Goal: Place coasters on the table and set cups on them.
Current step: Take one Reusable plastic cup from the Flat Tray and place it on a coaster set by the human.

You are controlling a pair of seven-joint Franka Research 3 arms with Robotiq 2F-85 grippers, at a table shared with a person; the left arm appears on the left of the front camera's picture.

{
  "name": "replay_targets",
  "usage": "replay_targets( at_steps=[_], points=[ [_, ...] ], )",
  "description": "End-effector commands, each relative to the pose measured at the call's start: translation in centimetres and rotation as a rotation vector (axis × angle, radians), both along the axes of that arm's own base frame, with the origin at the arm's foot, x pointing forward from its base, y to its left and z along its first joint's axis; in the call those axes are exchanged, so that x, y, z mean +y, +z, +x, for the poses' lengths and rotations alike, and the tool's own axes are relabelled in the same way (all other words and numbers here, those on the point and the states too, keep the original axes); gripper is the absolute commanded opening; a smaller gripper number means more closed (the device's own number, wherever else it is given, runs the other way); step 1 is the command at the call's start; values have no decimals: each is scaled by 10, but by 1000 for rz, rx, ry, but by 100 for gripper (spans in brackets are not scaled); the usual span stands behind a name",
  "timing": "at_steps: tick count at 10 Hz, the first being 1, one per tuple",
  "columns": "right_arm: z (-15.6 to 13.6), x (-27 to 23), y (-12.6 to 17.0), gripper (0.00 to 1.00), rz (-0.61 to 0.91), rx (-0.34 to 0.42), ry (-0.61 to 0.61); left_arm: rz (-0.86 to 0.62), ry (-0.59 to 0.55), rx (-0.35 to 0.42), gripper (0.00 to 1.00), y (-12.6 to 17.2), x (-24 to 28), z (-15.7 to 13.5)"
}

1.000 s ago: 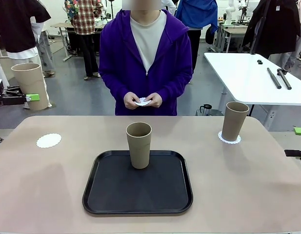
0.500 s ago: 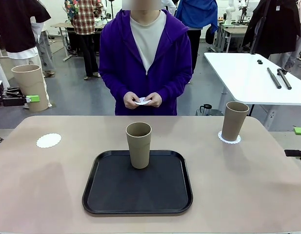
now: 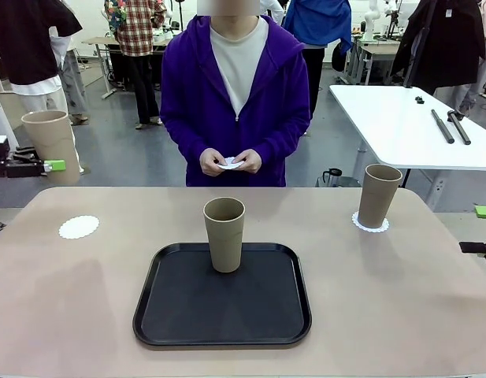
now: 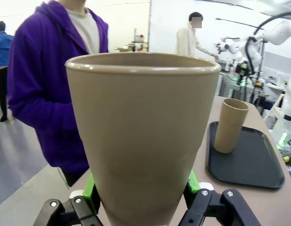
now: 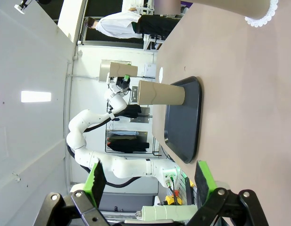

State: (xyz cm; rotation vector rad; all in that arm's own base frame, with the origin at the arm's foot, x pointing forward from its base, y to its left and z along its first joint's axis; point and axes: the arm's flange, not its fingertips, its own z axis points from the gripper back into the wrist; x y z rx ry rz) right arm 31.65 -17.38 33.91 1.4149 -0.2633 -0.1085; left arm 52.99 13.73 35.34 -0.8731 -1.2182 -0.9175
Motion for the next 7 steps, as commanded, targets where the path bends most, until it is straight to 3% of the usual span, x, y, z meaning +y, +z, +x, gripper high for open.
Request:
replay_targets(
  at_steps=[1, 7],
  points=[
    [0, 1, 1, 100, 7, -9, 1, -14, -81, -22, 83, -27, 19, 4],
    [0, 1, 1, 100, 7, -9, 1, -4, -158, -34, 83, -98, 19, 21]
  ],
)
